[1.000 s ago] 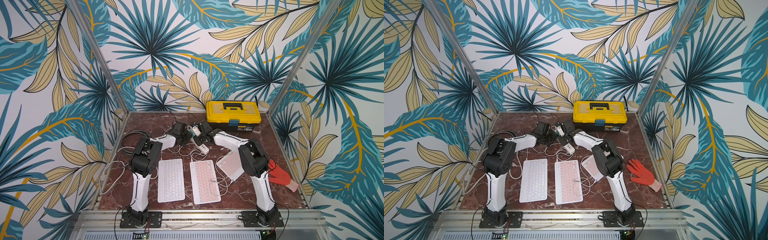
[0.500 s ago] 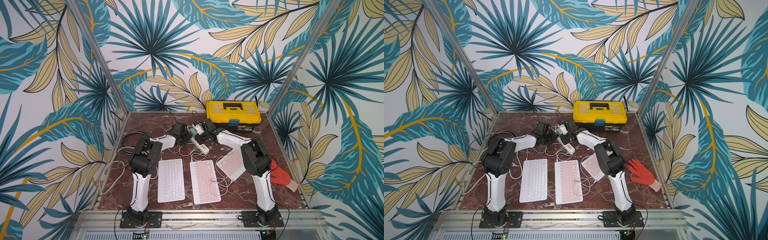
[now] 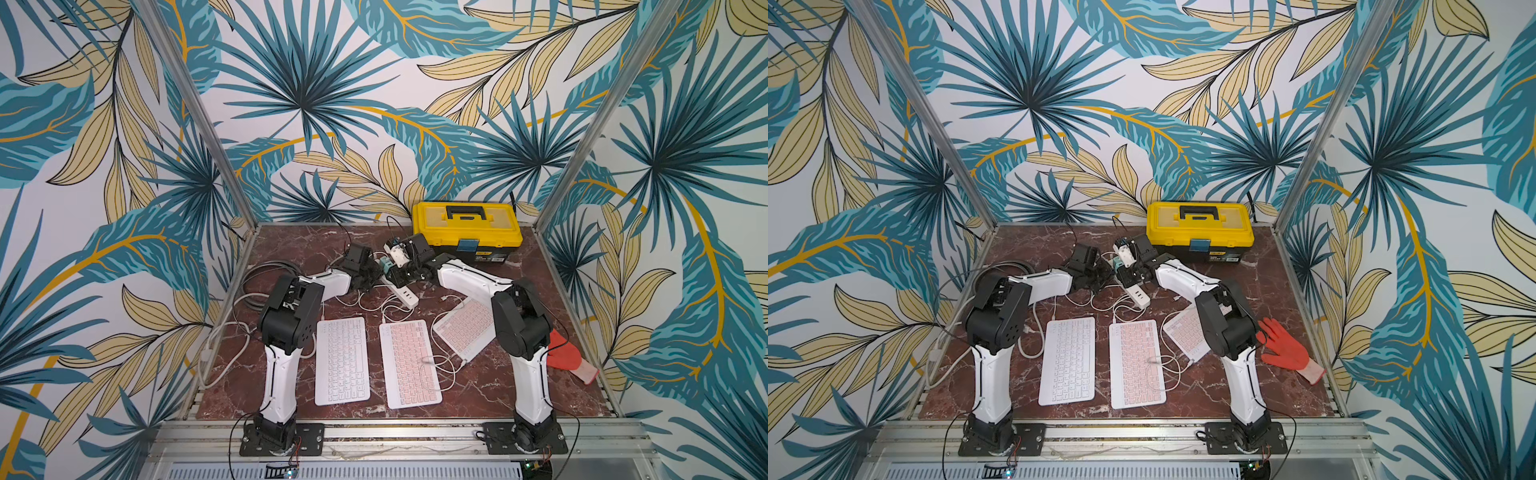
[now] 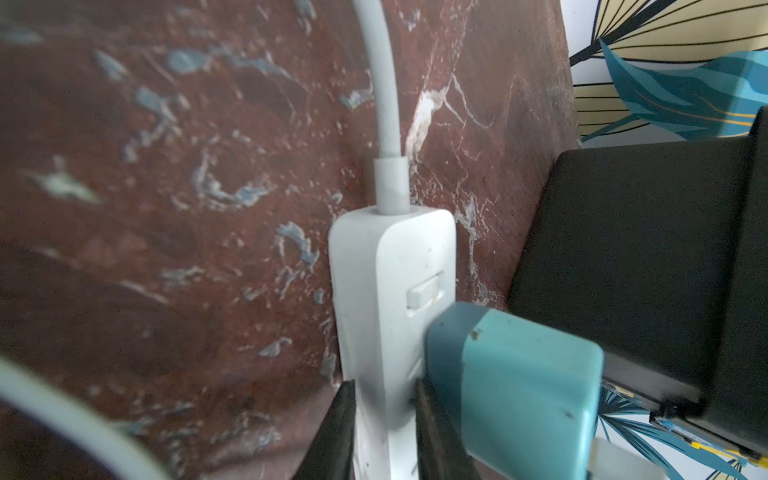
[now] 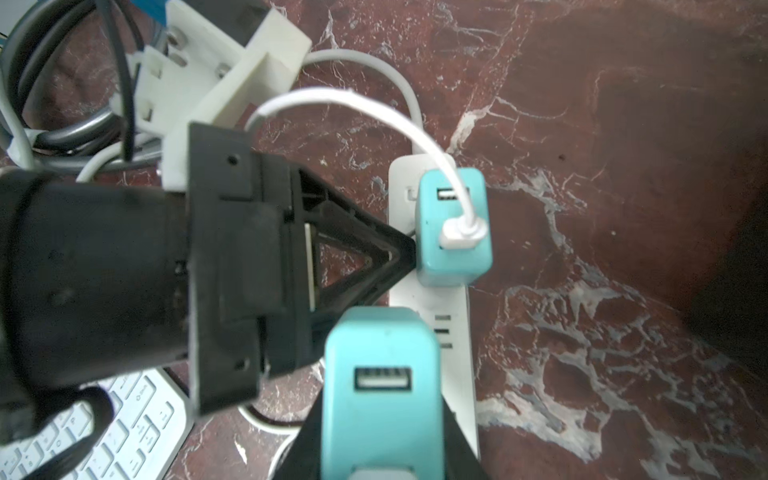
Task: Unplug the wireless keyboard
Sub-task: Remove the plug from the socket.
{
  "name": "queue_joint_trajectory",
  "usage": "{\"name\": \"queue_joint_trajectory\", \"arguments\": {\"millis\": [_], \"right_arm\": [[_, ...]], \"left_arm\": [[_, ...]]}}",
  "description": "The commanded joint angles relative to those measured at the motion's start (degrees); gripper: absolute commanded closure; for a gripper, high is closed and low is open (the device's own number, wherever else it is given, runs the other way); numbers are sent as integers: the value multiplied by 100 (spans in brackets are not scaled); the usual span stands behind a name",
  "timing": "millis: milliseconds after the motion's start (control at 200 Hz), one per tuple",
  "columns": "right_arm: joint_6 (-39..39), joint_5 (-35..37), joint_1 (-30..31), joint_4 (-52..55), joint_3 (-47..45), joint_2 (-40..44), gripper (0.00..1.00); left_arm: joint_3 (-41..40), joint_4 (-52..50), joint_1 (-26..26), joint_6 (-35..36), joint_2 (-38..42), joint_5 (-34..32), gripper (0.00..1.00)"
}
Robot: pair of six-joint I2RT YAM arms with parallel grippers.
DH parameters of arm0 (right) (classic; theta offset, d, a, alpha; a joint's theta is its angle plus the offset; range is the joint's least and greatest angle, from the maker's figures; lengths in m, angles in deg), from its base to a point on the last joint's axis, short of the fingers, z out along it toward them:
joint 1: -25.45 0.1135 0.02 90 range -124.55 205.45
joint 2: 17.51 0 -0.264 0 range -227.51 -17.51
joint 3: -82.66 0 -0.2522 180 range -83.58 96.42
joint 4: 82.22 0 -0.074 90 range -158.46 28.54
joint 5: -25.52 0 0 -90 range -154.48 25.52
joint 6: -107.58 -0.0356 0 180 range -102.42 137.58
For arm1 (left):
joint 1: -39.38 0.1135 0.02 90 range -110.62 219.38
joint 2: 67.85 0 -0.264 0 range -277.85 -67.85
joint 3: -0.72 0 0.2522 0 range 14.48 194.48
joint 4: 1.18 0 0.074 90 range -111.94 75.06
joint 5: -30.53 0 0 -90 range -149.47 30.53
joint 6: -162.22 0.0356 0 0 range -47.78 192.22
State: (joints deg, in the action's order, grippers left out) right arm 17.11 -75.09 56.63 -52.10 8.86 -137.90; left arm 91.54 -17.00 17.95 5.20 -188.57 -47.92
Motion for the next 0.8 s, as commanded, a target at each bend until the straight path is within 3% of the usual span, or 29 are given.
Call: {"name": "queue_joint_trajectory", "arguments": {"millis": [0,375,521,796], "right_arm": [[53,121,-69,205,-189,352,77],[-241,-534,-450,182,-891,1093,76],[-579,-976,-585,-158,-1261,1483,76],[-1054,-1668,-708,-1014,-1882,2033,76]], "left_arm": [[-319,-1169,36,250,-22,-48,72],[118,-1182,61,1082,907,284,57],[487,-1181,60,1481,1124,836,51],[960,-1006,14,2179,1612,1879,48]]}}
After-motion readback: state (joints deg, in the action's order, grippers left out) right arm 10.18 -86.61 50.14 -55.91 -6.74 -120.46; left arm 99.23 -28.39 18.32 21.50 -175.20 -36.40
